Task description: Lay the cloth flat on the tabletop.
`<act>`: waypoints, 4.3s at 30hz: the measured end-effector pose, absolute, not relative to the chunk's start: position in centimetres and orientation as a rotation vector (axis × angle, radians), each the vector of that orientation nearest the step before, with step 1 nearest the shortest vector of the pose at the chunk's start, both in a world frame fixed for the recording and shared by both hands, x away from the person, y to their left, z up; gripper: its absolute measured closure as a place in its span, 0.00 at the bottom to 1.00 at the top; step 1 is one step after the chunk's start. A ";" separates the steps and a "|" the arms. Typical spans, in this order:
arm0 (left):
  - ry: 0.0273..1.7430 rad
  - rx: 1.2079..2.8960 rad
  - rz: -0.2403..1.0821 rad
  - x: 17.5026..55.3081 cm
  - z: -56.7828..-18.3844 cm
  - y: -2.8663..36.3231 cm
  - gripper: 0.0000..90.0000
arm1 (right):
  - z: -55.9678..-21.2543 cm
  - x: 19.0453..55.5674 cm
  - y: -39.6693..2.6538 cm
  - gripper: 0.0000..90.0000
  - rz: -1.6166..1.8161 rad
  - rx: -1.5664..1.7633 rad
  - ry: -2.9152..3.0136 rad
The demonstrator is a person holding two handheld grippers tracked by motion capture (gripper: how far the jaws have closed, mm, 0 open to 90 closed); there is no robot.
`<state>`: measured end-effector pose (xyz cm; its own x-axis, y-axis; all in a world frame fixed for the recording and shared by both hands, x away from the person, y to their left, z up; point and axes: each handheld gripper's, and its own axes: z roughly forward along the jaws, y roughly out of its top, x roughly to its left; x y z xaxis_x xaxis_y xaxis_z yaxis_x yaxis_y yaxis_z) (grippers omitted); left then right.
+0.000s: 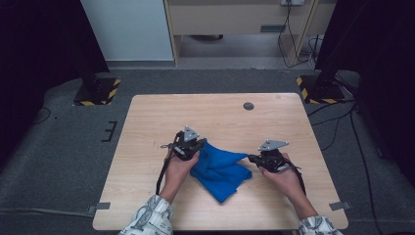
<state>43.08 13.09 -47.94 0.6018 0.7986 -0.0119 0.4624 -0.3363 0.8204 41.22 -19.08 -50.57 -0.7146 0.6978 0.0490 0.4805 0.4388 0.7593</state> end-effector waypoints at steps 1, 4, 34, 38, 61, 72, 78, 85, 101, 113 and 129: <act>0.999 1.989 0.507 43.1 -47.9 13.1 0.99 | -50.6 41.2 -19.1 1.00 1.146 1.018 2.422; 1.013 1.965 0.537 42.4 -47.5 15.2 0.99 | -50.5 41.2 -19.1 1.00 1.145 1.021 2.421; 1.111 1.925 0.581 41.8 -49.1 20.8 0.99 | -52.1 43.9 -17.3 0.78 1.087 1.081 2.437; 1.102 1.922 0.586 41.7 -49.1 20.6 0.99 | -51.7 43.8 -18.0 0.63 1.137 1.113 2.392; 1.095 1.916 0.588 41.7 -48.9 20.6 0.99 | -52.6 44.8 -17.4 0.58 1.214 1.073 2.413; 1.107 1.911 0.599 41.7 -48.9 21.1 0.99 | -53.2 44.8 -17.6 0.71 1.159 1.084 2.458; 1.110 1.913 0.597 41.7 -49.0 21.2 0.99 | -53.1 44.2 -17.0 0.88 1.112 1.031 2.472; 1.103 1.912 0.596 41.7 -48.8 21.0 0.99 | -53.0 44.1 -17.3 0.99 1.129 1.047 2.466; 1.051 1.865 0.555 41.5 -47.5 19.6 0.99 | -49.2 43.0 -19.2 0.99 1.242 1.092 2.340; 1.039 1.819 0.559 42.5 -45.2 18.7 0.99 | -46.7 42.5 -20.9 0.99 1.242 1.088 2.261; 1.058 1.779 0.574 42.8 -43.7 20.0 0.99 | -45.3 42.5 -21.2 0.99 1.294 1.121 2.208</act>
